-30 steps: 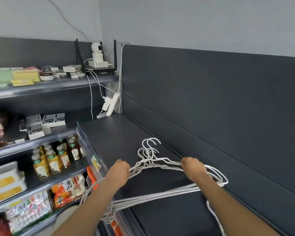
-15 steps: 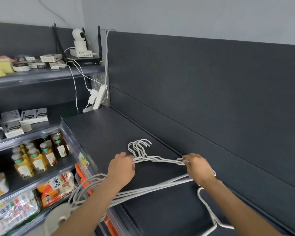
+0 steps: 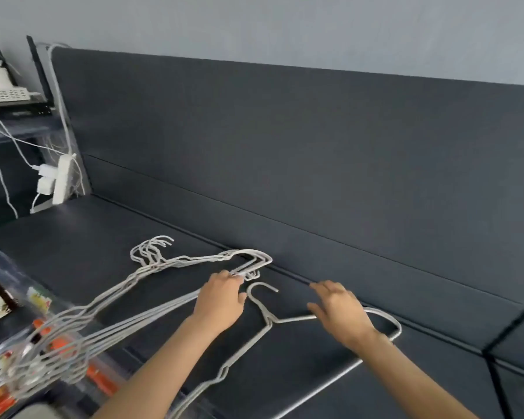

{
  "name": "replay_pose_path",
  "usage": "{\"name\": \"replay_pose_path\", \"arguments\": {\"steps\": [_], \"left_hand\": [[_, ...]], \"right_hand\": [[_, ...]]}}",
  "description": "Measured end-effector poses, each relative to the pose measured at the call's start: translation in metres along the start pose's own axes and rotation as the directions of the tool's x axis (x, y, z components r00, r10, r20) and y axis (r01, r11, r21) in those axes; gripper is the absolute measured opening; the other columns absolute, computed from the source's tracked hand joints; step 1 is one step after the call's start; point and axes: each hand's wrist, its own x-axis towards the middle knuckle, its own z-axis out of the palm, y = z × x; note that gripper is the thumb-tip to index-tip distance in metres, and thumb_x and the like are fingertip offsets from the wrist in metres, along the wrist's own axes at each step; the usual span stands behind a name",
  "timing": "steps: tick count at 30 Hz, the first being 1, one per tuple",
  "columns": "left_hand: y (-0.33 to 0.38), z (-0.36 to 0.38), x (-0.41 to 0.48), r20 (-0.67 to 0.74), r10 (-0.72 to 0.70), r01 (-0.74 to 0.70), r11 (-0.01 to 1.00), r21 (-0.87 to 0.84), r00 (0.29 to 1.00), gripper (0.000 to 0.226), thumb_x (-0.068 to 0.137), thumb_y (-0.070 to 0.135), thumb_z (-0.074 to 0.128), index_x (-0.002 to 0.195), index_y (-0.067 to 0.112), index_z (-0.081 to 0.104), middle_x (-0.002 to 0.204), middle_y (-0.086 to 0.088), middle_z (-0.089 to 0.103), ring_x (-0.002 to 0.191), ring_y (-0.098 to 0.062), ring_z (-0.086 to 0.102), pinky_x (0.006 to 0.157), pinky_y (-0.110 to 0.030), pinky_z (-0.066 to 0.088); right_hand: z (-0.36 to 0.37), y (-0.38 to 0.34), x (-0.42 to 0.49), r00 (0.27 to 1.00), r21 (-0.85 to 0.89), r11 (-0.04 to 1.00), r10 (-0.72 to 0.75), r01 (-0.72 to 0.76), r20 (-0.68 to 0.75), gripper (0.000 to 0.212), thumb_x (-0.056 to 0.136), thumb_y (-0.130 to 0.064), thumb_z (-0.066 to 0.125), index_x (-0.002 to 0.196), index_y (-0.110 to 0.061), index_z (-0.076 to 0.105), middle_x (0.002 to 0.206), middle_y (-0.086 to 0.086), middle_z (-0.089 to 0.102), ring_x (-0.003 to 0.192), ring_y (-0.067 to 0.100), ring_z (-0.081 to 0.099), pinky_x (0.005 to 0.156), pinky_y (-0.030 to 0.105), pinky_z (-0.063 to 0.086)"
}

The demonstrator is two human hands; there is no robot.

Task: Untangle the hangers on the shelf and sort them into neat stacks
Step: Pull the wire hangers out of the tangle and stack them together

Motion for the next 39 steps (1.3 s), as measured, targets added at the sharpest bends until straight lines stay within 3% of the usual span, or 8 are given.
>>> {"name": "replay_pose_path", "arguments": {"steps": [3,12,18,29,39], "left_hand": [[0.049,0.017,-0.012,0.031,0.085,-0.082,0.994,-0.075,0.996,0.036,0.091,0.024,0.048,0.126,0.019,0.053,0.127,-0.005,0.052,0.12,-0.022,0.046,0.101,-0.034,0.04],[0.204,0.057,-0.086,0.126,0.28,-0.27,0.959,-0.091,0.952,0.035,0.093,0.024,0.045,0.126,0.015,0.051,0.126,-0.005,0.052,0.122,-0.024,0.042,0.097,-0.036,0.041],[0.292,0.089,-0.149,0.183,0.39,-0.37,0.919,-0.133,0.903,0.037,0.095,0.025,0.043,0.131,0.017,0.047,0.132,-0.003,0.049,0.125,-0.021,0.04,0.099,-0.034,0.039],[0.432,0.133,-0.204,0.245,0.611,-0.575,0.791,-0.209,0.752,0.034,0.095,0.022,0.041,0.127,0.015,0.051,0.126,-0.003,0.052,0.119,-0.021,0.045,0.097,-0.036,0.042],[0.537,0.182,-0.201,0.256,0.743,-0.683,0.669,-0.293,0.618,0.033,0.095,0.021,0.041,0.124,0.014,0.054,0.126,-0.002,0.055,0.12,-0.02,0.046,0.099,-0.035,0.041]], "right_hand": [[-0.013,0.036,-0.05,0.996,0.006,0.996,0.088,-0.088,-0.004,0.044,0.094,-0.035,0.043,0.133,-0.015,0.041,0.133,0.001,0.048,0.124,0.02,0.042,0.103,0.031,0.033],[-0.048,0.14,-0.218,0.948,0.005,0.949,0.317,-0.317,-0.041,0.049,0.094,-0.036,0.042,0.137,-0.013,0.035,0.136,0.003,0.045,0.126,0.023,0.04,0.103,0.034,0.034],[-0.067,0.194,-0.328,0.894,0.022,0.896,0.443,-0.442,-0.071,0.042,0.093,-0.034,0.045,0.131,-0.016,0.043,0.128,0.003,0.05,0.12,0.023,0.044,0.097,0.033,0.036],[-0.096,0.266,-0.475,0.713,0.058,0.72,0.693,-0.691,-0.109,0.049,0.093,-0.035,0.045,0.136,-0.014,0.037,0.136,0.003,0.045,0.127,0.022,0.041,0.101,0.032,0.035],[-0.118,0.324,-0.544,0.524,0.107,0.538,0.841,-0.836,-0.133,0.039,0.092,-0.03,0.046,0.128,-0.015,0.047,0.128,0.005,0.052,0.119,0.025,0.047,0.096,0.034,0.041]]}}
